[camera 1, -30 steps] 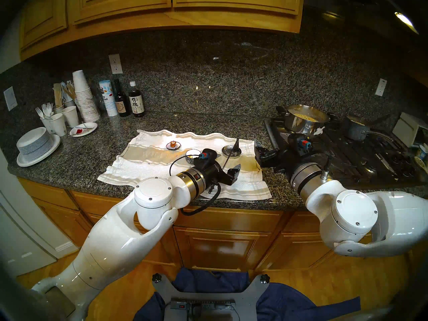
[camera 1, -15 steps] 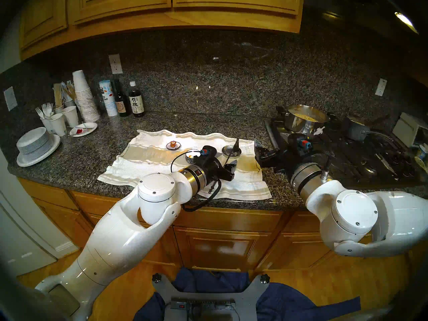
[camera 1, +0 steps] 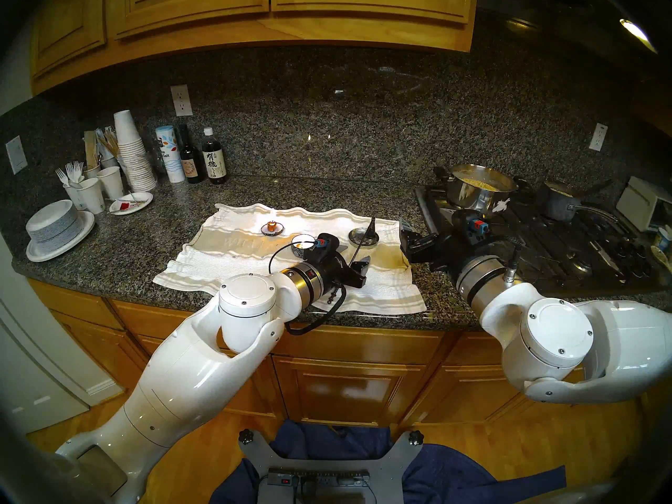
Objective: Put out candle flame
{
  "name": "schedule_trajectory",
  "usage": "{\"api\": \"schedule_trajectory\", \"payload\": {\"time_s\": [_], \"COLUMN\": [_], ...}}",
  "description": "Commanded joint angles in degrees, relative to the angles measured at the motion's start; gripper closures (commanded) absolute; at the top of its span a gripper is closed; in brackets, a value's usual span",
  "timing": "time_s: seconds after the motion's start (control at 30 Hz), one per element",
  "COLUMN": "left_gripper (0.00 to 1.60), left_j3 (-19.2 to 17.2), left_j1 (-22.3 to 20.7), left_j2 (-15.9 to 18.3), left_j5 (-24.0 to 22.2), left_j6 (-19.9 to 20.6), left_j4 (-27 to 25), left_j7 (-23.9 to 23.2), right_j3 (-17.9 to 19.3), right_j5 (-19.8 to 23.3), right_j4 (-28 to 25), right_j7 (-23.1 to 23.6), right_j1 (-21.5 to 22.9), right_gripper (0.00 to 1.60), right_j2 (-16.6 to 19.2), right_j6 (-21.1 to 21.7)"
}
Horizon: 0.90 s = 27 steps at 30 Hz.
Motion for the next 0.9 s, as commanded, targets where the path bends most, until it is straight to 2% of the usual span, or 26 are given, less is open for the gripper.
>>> {"api": "schedule_trajectory", "payload": {"time_s": [0.0,0.03,0.07,0.1,0.47,0.63,0.73,0.87], "left_gripper": [0.42,0.44,0.56,0.61,0.56,0.67,0.86,0.90], "left_j3": [-0.1,-0.1,-0.1,-0.1,0.2,0.1,0.0,-0.1], "left_j1": [-1.9,-1.8,-1.8,-1.8,-1.9,-1.8,-1.6,-1.7], "left_j2": [-0.6,-0.7,-0.7,-0.7,-1.2,-1.3,-1.2,-1.2], "left_j5": [0.7,0.7,0.8,0.9,1.8,2.2,2.6,2.7], "left_j6": [-0.8,-0.8,-0.8,-0.8,-0.7,-0.8,-0.9,-0.7], "left_j4": [-0.3,-0.3,-0.2,-0.1,0.8,0.8,0.6,0.5], "left_j7": [-0.2,-0.2,-0.3,-0.3,-0.6,-0.9,-1.0,-1.3], "right_j3": [1.2,1.2,1.2,1.2,1.2,1.2,1.2,1.2], "right_j5": [-0.9,-0.9,-0.9,-0.9,-0.9,-0.9,-0.8,-0.8], "right_j4": [-0.2,-0.2,-0.2,-0.2,-0.2,-0.2,-0.2,-0.2], "right_j7": [0.1,0.1,0.1,0.1,0.1,0.1,0.1,0.1], "right_j1": [1.3,1.3,1.3,1.3,1.3,1.3,1.3,1.3], "right_gripper": [0.00,0.00,0.00,0.00,0.00,0.00,0.00,0.00], "right_j2": [-0.1,-0.1,-0.1,-0.1,-0.1,-0.1,-0.1,-0.1], "right_j6": [-0.1,-0.1,-0.1,-0.1,-0.1,-0.1,-0.1,-0.1]}}
